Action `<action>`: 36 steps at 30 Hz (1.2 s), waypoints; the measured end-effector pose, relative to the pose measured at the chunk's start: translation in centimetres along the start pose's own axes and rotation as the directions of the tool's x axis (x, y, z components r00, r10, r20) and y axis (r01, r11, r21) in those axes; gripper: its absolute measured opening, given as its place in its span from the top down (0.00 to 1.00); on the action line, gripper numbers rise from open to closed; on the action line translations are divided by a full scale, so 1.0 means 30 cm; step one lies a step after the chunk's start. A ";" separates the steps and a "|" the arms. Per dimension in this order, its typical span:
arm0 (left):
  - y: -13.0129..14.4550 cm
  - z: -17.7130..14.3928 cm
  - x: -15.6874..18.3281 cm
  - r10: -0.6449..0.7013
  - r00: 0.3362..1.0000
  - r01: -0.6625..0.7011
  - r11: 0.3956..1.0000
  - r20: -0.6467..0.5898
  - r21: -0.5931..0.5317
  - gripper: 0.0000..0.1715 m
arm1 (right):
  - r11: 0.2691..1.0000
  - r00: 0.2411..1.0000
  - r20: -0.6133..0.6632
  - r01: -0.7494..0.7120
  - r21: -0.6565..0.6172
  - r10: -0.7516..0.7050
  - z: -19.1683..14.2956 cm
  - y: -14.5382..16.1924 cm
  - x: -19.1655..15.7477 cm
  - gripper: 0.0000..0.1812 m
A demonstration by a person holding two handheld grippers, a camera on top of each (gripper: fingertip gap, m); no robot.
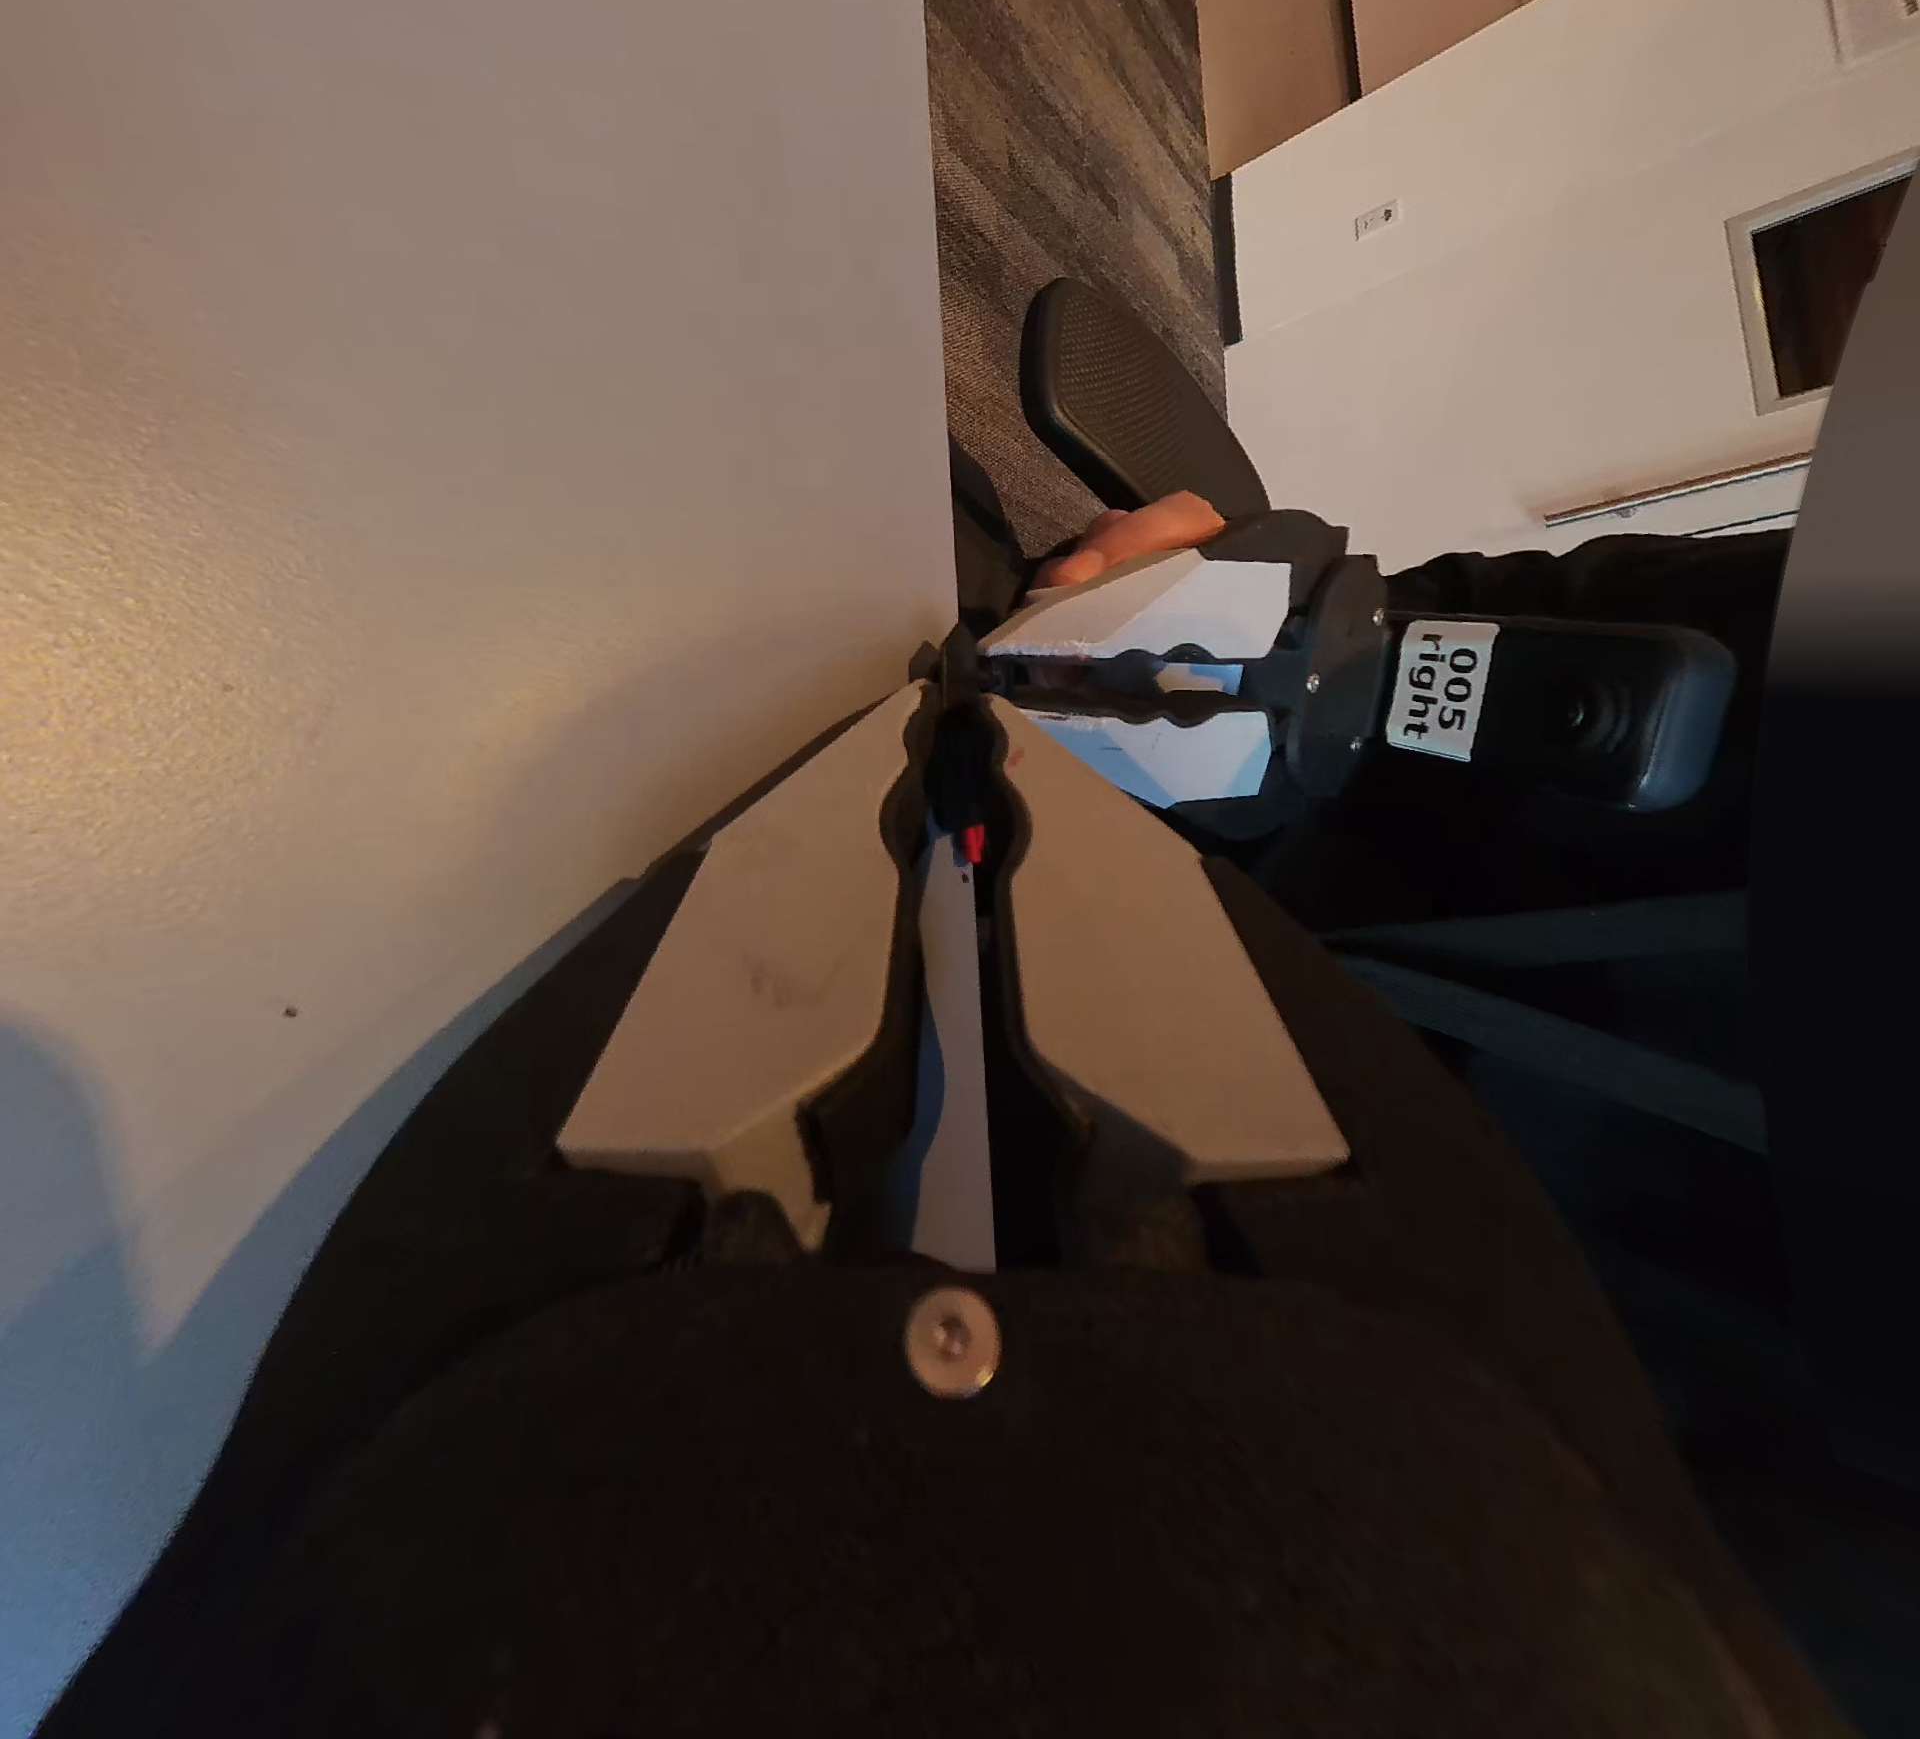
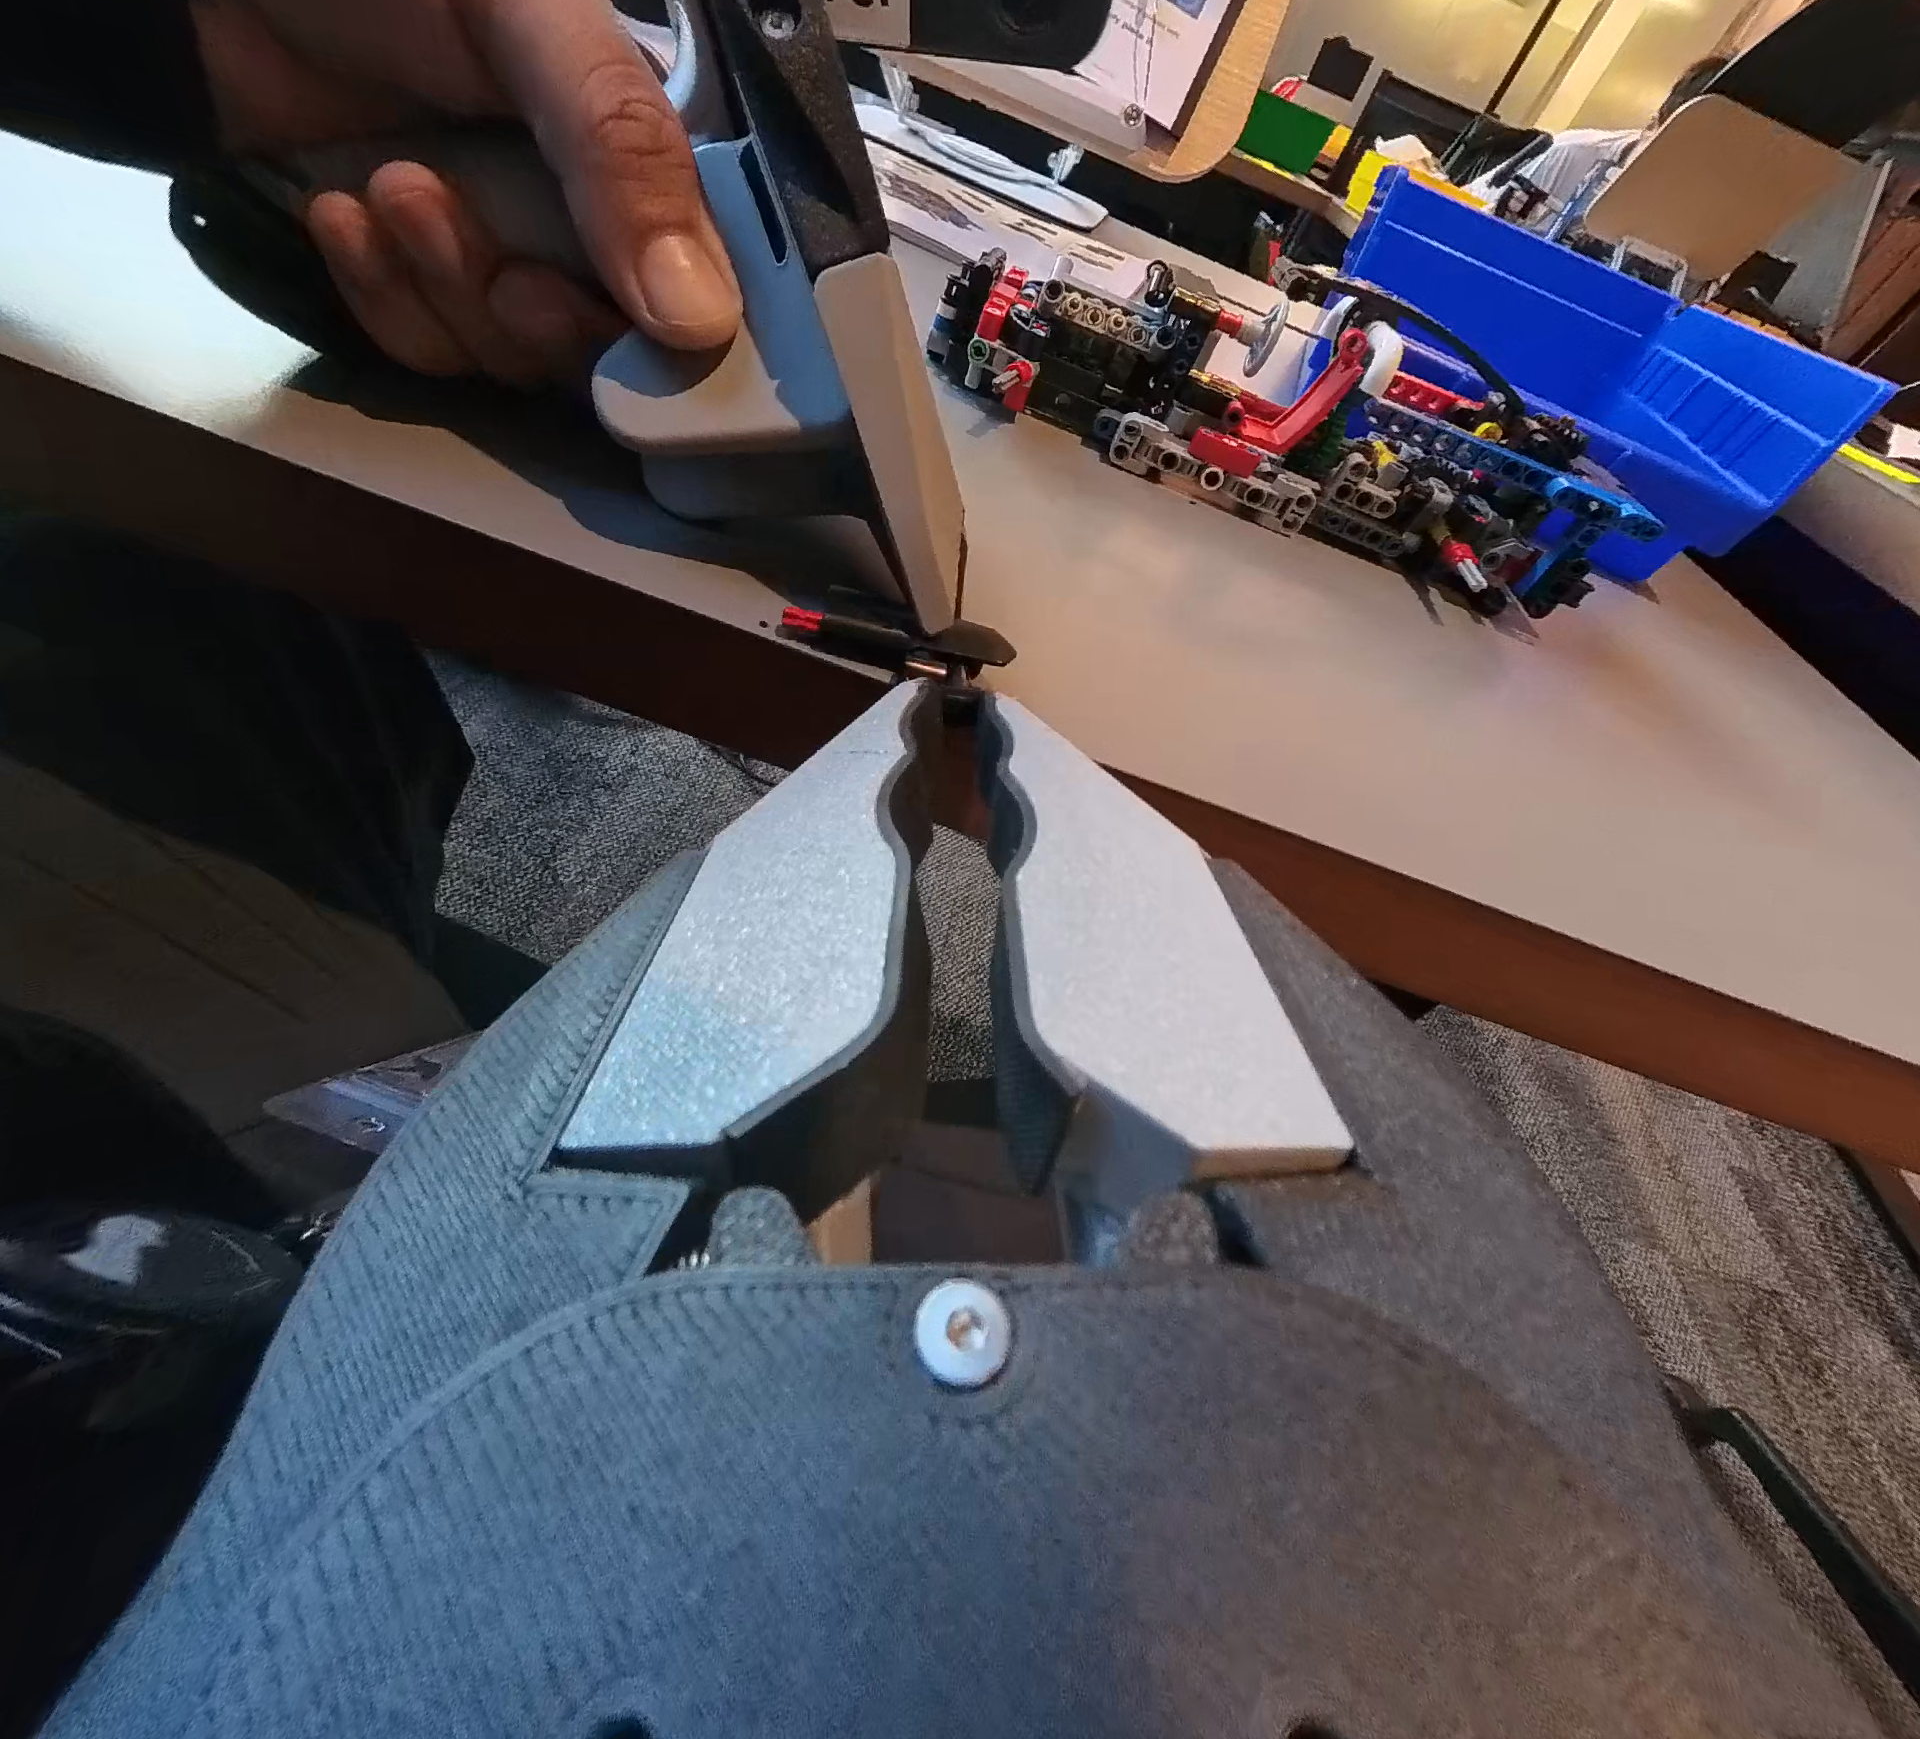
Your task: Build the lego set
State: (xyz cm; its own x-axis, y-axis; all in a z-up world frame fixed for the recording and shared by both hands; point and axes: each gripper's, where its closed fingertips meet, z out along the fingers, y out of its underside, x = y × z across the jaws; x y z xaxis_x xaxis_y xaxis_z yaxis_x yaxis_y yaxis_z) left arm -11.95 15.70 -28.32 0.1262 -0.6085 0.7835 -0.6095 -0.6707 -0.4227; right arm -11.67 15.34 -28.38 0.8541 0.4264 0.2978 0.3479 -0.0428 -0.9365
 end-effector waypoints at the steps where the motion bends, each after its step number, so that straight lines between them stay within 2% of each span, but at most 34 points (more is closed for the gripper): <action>1: -0.001 0.000 -0.001 -0.002 1.000 0.002 1.000 0.000 0.001 0.99 | 1.000 1.000 0.000 0.005 -0.001 -0.005 0.001 0.000 0.000 0.98; 5: 0.000 0.001 0.001 -0.002 1.000 0.002 1.000 -0.004 -0.001 0.99 | 1.000 1.000 0.011 -0.012 -0.013 0.012 0.002 0.013 -0.001 0.98; 8: 0.005 0.004 0.003 0.007 1.000 -0.007 1.000 -0.005 -0.012 0.99 | 0.989 0.987 0.067 -0.145 -0.017 0.146 -0.001 0.017 -0.004 0.98; 11: 0.004 0.004 0.003 0.010 1.000 -0.010 1.000 -0.004 -0.011 0.99 | 0.984 0.982 0.068 -0.177 -0.012 0.177 0.000 0.018 -0.004 0.98; 14: 0.004 0.005 0.003 0.020 1.000 -0.020 1.000 0.003 -0.008 0.99 | 0.941 0.932 0.133 -0.336 -0.033 0.338 -0.002 0.017 -0.007 0.98; 18: 0.004 0.003 0.003 0.033 0.999 -0.033 0.999 0.014 -0.001 0.99 | 0.963 0.957 0.105 -0.267 -0.040 0.270 -0.003 0.007 -0.008 0.98; 26: -0.001 0.000 -0.004 0.072 0.996 -0.074 0.997 0.058 0.021 0.97 | 0.947 0.939 0.125 -0.315 -0.065 0.321 0.009 -0.004 0.006 0.98; 32: -0.004 0.000 -0.005 0.062 0.997 -0.063 0.998 0.055 0.025 0.97 | 0.995 0.994 0.068 -0.086 -0.057 0.089 0.011 -0.006 0.007 0.98; 36: -0.001 0.002 -0.002 0.051 0.998 -0.052 0.999 0.037 0.017 0.97 | 0.997 0.996 0.068 -0.061 -0.053 0.065 0.005 -0.003 0.003 0.98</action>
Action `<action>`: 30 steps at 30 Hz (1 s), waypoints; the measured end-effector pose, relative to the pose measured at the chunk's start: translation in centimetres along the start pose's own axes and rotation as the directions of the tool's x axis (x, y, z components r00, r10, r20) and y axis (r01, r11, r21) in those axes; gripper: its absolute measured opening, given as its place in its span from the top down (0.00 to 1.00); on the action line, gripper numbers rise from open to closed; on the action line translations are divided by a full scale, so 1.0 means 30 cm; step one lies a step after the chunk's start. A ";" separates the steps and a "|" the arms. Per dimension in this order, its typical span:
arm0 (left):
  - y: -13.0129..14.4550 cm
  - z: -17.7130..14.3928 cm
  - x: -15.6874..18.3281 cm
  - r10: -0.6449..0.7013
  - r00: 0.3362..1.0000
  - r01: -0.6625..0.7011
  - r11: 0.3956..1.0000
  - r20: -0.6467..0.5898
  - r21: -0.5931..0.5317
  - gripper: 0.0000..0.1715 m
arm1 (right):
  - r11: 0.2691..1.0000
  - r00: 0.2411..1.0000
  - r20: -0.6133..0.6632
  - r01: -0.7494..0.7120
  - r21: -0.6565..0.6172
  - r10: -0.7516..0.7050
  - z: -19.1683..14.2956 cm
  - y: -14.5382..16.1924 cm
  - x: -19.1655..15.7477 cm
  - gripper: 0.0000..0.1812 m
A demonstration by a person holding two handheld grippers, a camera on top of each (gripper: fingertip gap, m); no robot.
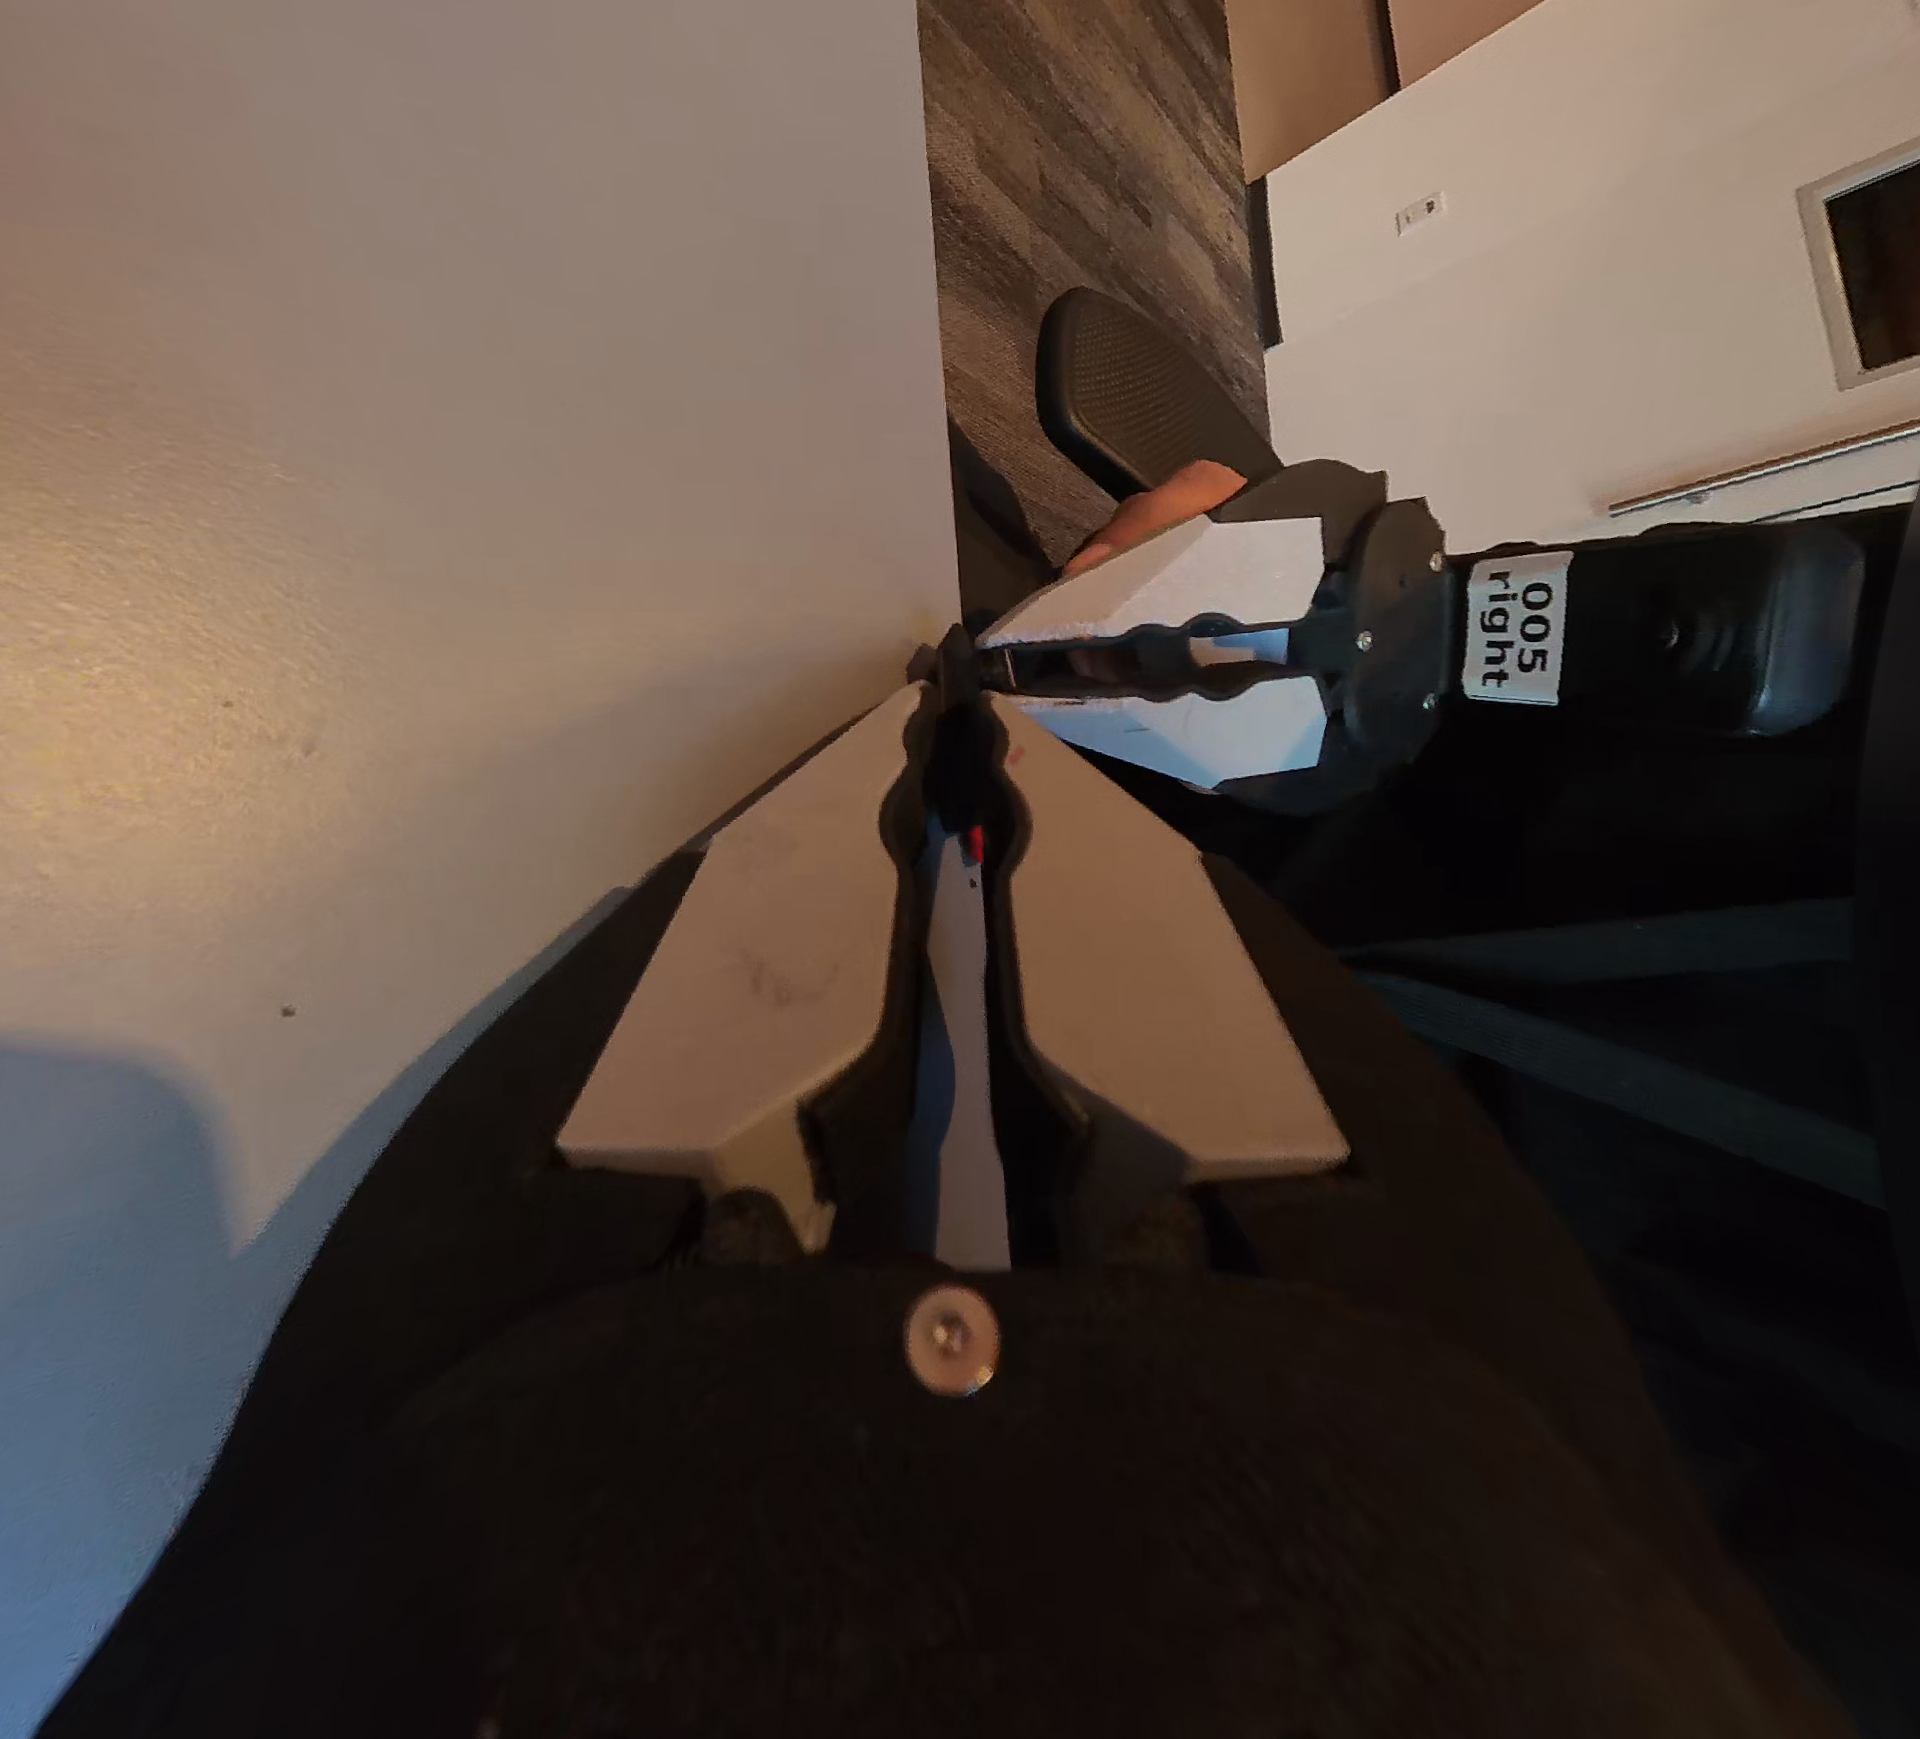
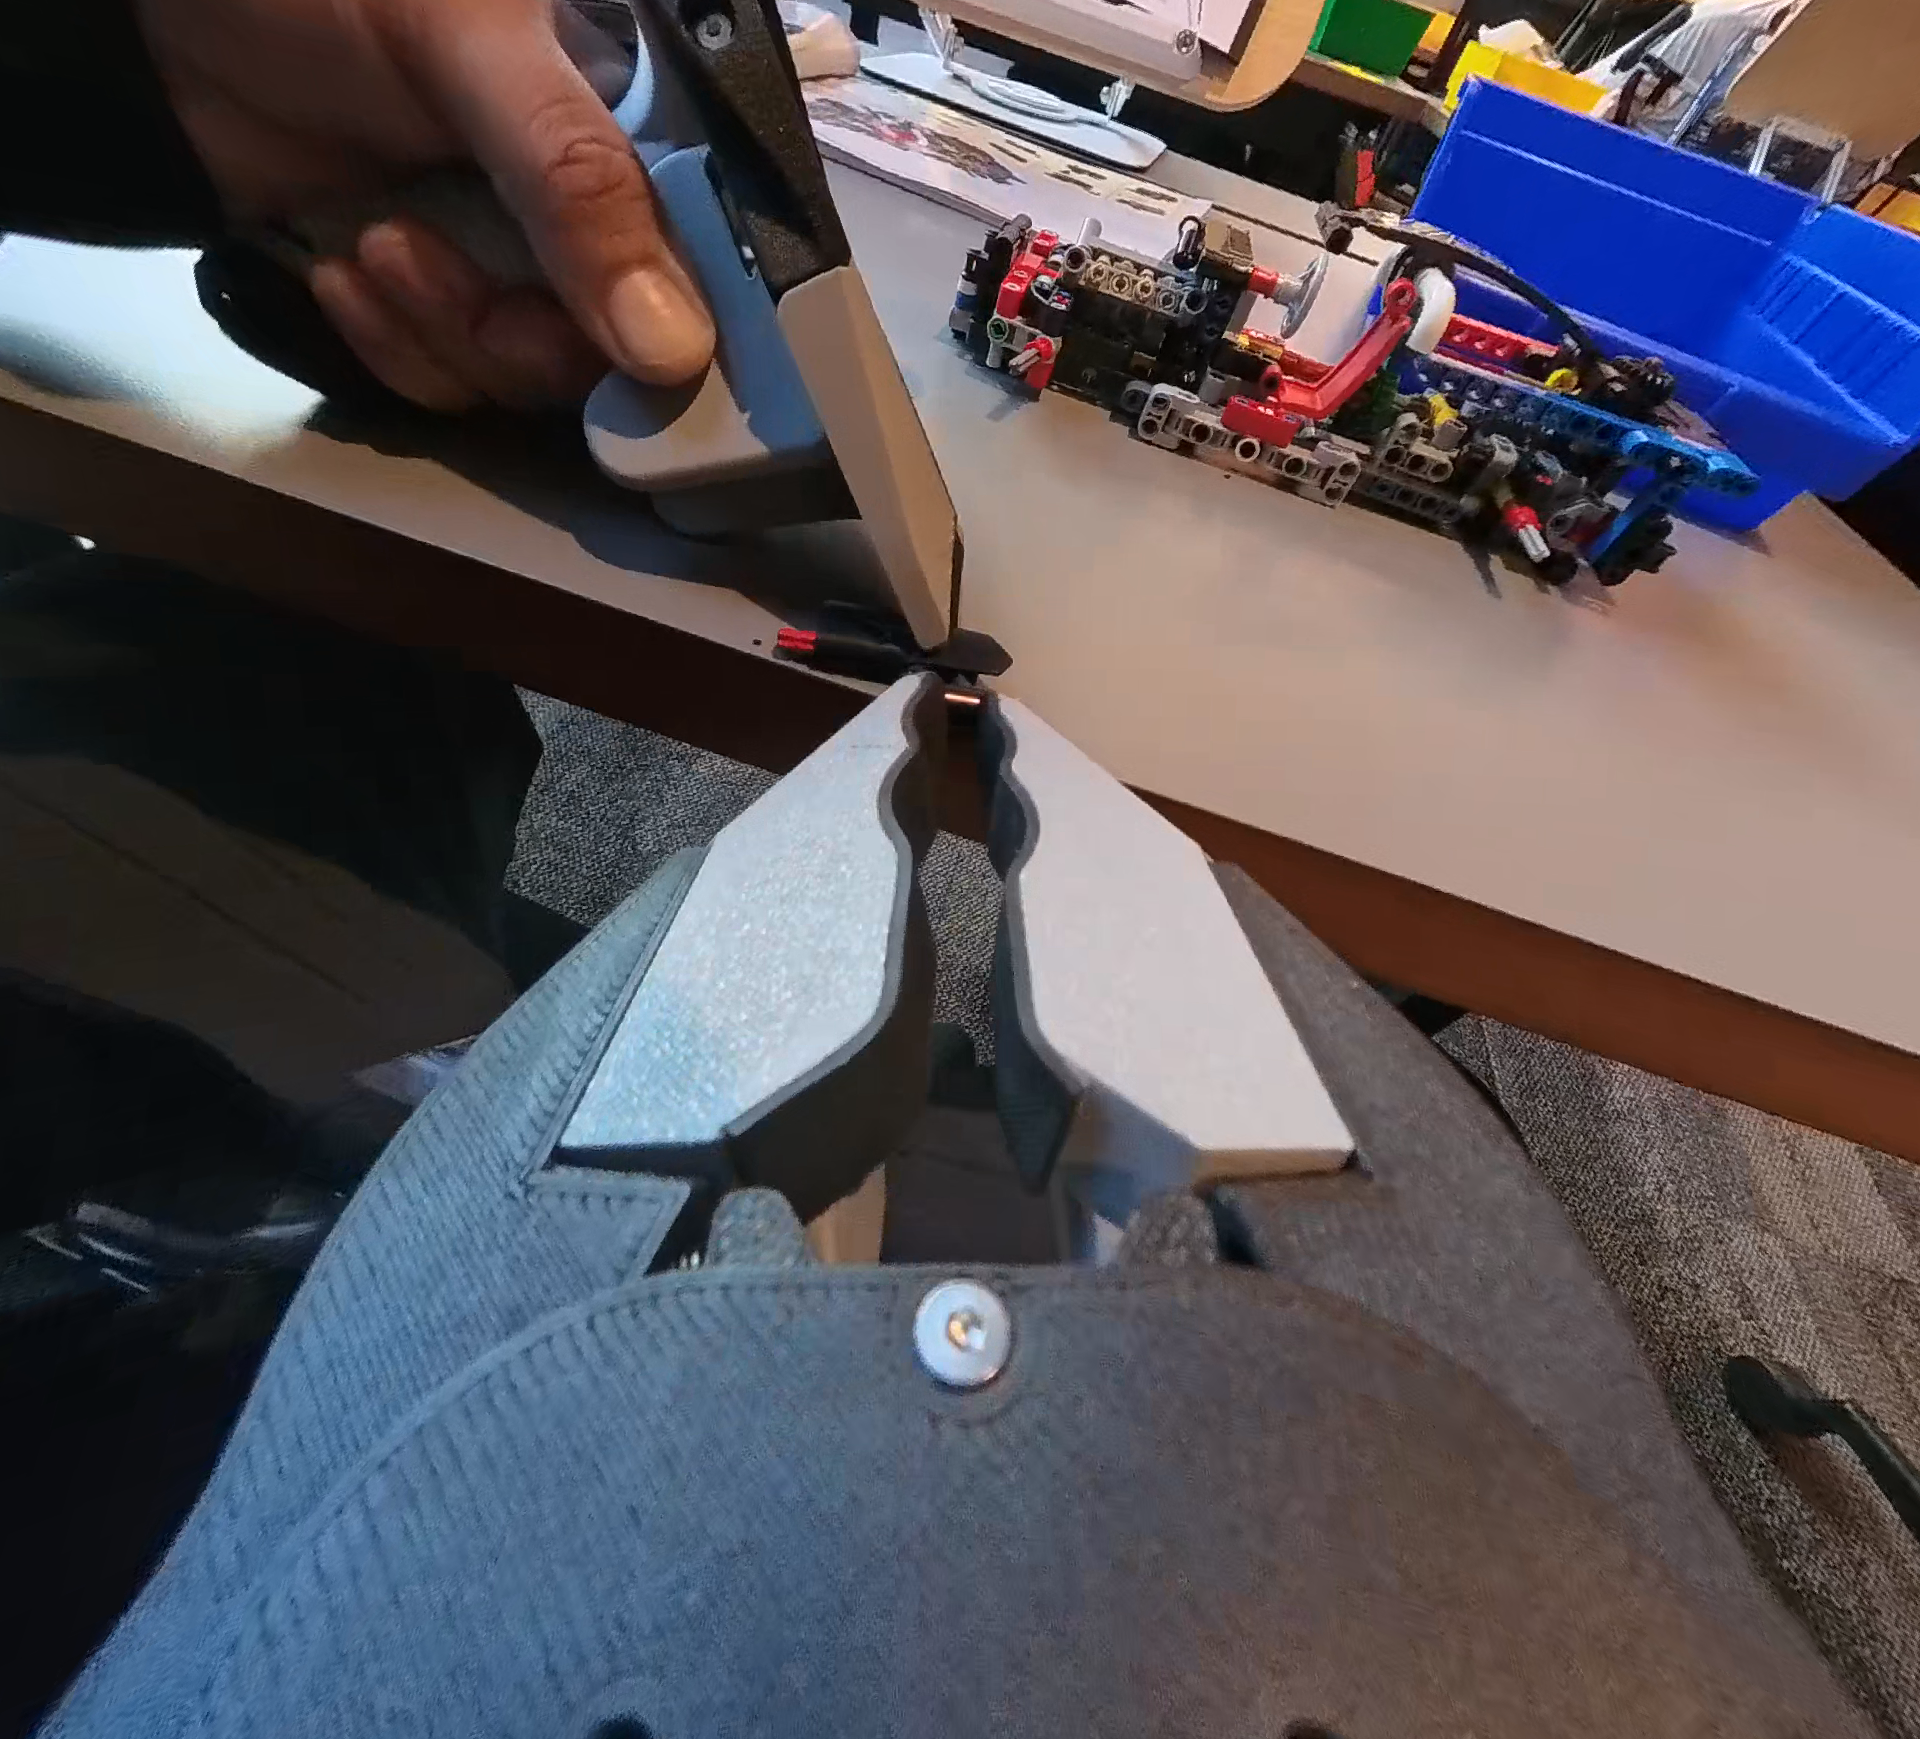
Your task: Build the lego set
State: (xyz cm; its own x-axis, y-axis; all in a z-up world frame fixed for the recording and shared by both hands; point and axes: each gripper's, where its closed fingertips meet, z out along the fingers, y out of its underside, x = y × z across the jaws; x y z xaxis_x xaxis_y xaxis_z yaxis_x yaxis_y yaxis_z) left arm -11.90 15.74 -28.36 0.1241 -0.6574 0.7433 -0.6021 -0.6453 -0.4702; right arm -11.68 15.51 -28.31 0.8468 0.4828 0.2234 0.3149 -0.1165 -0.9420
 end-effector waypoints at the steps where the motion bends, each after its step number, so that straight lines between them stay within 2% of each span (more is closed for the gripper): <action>1: 0.000 0.000 0.000 -0.005 1.000 0.005 1.000 -0.004 -0.001 0.97 | 1.000 1.000 -0.002 0.008 -0.008 -0.008 -0.001 0.008 -0.004 0.98; 7: 0.001 0.000 0.003 -0.010 1.000 0.010 1.000 -0.015 -0.007 0.99 | 0.998 0.998 -0.030 0.058 -0.010 -0.058 -0.004 0.015 -0.007 0.98; 20: 0.000 0.001 0.003 -0.022 0.999 0.022 1.000 -0.026 -0.012 0.99 | 1.000 0.999 -0.036 0.015 0.022 -0.014 -0.007 0.002 -0.001 0.98; 28: -0.009 -0.006 -0.003 -0.020 1.000 0.020 1.000 -0.010 0.011 0.99 | 0.996 0.995 -0.049 0.089 -0.009 -0.090 0.006 0.001 -0.003 0.98; 30: -0.011 -0.006 -0.004 -0.023 1.000 0.023 1.000 -0.011 0.013 0.99 | 0.998 0.997 -0.041 0.069 -0.009 -0.069 0.008 0.002 -0.003 0.98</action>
State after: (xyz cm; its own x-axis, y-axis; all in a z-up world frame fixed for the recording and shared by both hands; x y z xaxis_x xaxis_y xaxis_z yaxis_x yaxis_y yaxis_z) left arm -11.86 16.09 -28.22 0.1292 -0.6384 0.7588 -0.5889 -0.6650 -0.4593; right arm -11.84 15.67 -28.44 0.8396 0.4541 0.2980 0.3763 -0.0908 -0.9220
